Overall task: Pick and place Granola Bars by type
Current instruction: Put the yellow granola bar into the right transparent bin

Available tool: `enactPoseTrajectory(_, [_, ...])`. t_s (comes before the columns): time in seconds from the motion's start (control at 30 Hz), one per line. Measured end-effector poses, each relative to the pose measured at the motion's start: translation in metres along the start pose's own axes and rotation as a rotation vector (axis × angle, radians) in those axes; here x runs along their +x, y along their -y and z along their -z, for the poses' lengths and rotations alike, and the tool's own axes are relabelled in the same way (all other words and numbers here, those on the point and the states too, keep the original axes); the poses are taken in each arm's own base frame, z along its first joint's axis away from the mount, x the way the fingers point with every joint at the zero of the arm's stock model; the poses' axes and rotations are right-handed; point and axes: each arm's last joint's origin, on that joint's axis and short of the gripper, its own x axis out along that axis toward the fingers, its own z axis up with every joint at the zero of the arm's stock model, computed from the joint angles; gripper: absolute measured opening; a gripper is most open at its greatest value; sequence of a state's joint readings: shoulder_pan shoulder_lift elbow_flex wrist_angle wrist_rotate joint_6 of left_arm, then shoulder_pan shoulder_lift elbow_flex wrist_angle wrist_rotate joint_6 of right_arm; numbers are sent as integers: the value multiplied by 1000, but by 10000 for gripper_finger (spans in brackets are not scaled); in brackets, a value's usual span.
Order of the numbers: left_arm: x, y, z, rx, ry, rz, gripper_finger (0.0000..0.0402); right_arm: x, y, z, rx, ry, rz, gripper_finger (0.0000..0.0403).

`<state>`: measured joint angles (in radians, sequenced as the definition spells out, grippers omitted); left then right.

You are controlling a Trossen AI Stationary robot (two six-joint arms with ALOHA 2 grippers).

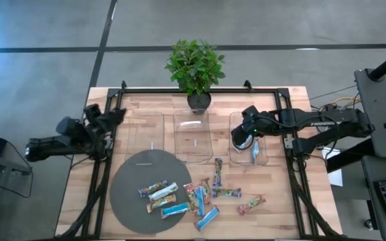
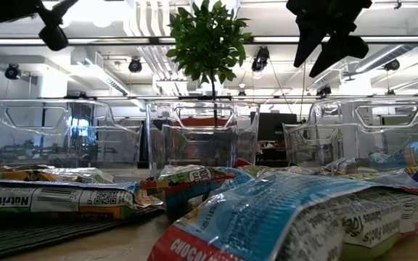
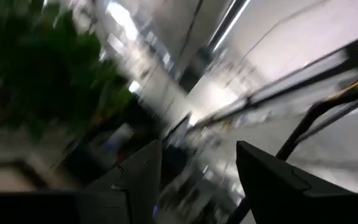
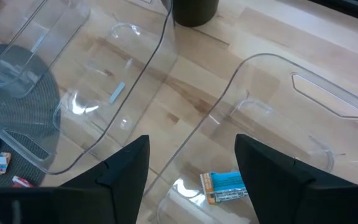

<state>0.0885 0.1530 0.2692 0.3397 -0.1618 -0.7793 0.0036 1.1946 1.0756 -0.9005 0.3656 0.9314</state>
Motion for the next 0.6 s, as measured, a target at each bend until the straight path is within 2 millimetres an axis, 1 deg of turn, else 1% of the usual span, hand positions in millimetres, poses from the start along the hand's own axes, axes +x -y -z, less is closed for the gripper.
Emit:
enactPoseTrajectory(0.13, [15, 3, 5, 9, -320, -227, 190, 0, 0, 0, 0, -3, -2, 226])
enactPoseTrajectory(0.23, [25, 5, 10, 34, -514, -368, 190, 0, 0, 0, 0, -5, -3, 226])
enactPoseTrajectory(0.3, [33, 10, 15, 64, -615, -404, 190, 0, 0, 0, 0, -5, -3, 226])
enactPoseTrajectory(0.4, [48, 24, 23, 97, -724, -380, 190, 0, 0, 0, 3, -6, -4, 226])
enactPoseTrajectory(0.47, [56, 34, 31, 131, -792, -375, 190, 0, 0, 0, 3, -6, -3, 226])
enactPoseTrajectory(0.53, [60, 45, 42, 183, -860, -395, 190, 0, 0, 0, 3, -6, -3, 226])
enactPoseTrajectory(0.6, [59, 55, 54, 253, -925, -443, 190, 0, 0, 0, 2, -7, -2, 226])
